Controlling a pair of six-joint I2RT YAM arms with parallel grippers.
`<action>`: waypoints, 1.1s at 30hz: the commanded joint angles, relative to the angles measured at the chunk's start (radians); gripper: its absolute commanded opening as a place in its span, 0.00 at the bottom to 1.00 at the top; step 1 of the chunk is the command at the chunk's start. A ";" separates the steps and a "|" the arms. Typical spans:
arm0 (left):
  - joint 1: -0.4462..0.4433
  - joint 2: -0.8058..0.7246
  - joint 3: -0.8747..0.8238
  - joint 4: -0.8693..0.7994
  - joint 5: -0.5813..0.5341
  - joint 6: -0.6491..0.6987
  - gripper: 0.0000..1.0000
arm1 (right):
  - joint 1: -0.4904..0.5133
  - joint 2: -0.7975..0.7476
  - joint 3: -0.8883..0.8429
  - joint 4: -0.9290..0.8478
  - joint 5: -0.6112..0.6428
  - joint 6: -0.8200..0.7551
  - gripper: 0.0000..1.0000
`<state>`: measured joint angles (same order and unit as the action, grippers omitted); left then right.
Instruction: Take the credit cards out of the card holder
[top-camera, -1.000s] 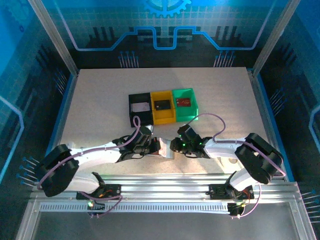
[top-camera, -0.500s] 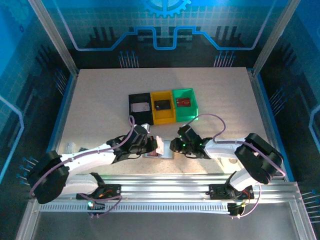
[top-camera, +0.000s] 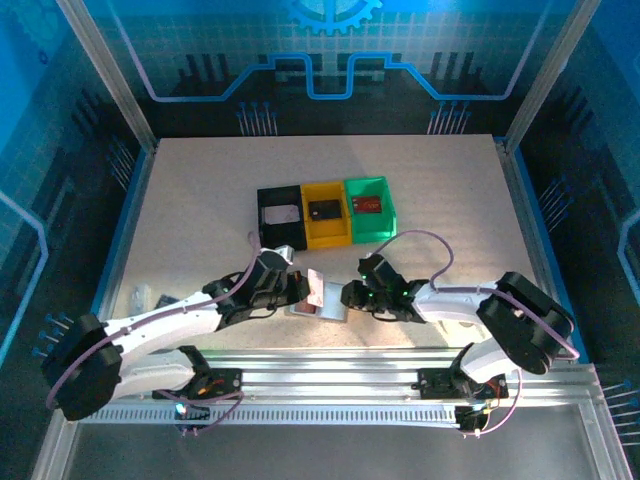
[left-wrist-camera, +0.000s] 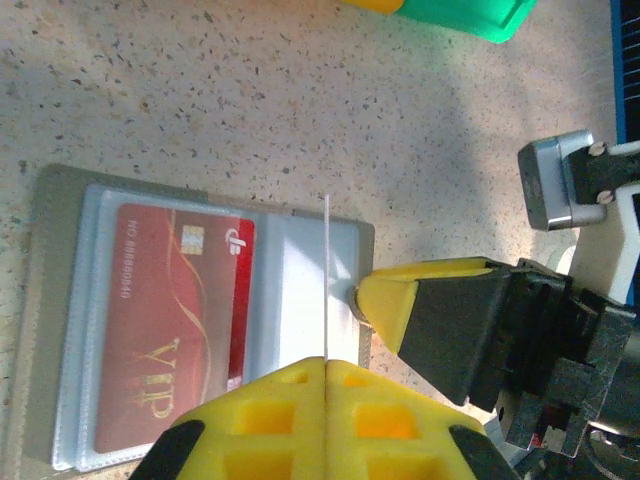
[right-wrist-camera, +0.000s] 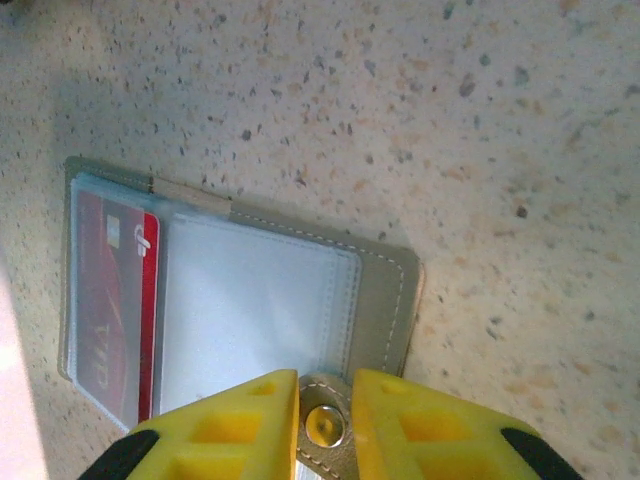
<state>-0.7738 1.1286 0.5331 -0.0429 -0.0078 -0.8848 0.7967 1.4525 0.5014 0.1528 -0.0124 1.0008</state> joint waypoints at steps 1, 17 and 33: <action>0.007 -0.047 -0.029 -0.008 -0.017 -0.013 0.00 | 0.014 -0.059 -0.034 -0.117 -0.010 -0.051 0.24; 0.007 -0.187 -0.144 0.203 0.089 -0.093 0.00 | 0.001 -0.342 -0.080 0.061 -0.164 -0.175 0.64; 0.004 -0.302 -0.239 0.310 0.140 -0.145 0.00 | 0.030 -0.123 -0.125 0.588 -0.367 -0.106 0.62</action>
<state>-0.7723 0.8436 0.3122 0.2203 0.1062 -1.0122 0.8043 1.3170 0.3729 0.6022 -0.3428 0.8936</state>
